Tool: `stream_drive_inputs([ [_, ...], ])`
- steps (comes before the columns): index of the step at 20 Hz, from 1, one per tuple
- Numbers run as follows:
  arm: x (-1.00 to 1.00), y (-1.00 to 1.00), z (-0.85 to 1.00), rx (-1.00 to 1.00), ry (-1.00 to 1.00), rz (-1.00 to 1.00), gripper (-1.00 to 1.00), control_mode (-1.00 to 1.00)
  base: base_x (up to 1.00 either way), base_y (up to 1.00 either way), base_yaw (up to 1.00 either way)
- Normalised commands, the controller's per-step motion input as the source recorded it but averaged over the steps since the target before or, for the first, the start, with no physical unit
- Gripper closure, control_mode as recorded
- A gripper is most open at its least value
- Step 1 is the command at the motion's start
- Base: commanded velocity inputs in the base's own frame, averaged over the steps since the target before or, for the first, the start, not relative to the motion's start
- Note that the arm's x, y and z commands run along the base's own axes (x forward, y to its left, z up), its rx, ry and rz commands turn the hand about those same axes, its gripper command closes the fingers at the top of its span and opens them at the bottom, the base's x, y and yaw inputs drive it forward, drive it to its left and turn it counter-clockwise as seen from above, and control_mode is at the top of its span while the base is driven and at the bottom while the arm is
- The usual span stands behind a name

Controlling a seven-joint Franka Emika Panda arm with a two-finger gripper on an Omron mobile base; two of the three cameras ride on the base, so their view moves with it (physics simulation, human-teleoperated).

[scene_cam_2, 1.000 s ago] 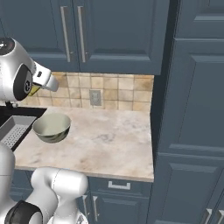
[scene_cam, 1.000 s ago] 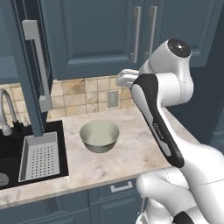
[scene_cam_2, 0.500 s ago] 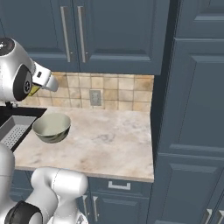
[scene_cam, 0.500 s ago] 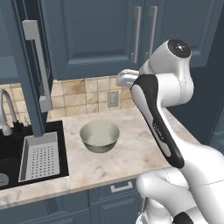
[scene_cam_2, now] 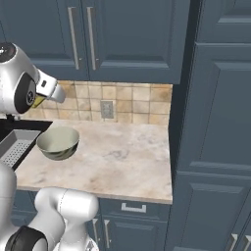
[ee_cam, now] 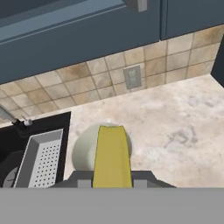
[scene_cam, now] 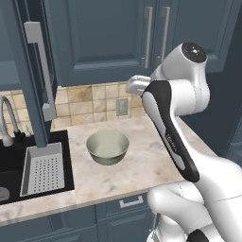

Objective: Pick the egg and butter from the fridge and place them by the bowl for mixing.

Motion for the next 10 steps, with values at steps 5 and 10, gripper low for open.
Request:
stream_drive_inputs([
  [5, -0.34, -0.26, -0.16, 0.03, 0.00, 0.01, 1.00, -1.00, 0.00, 0.00, 0.00],
  [10, -0.28, -0.35, -0.28, 0.01, 0.04, 0.07, 1.00, -1.00, 0.00, 0.00, 0.00],
])
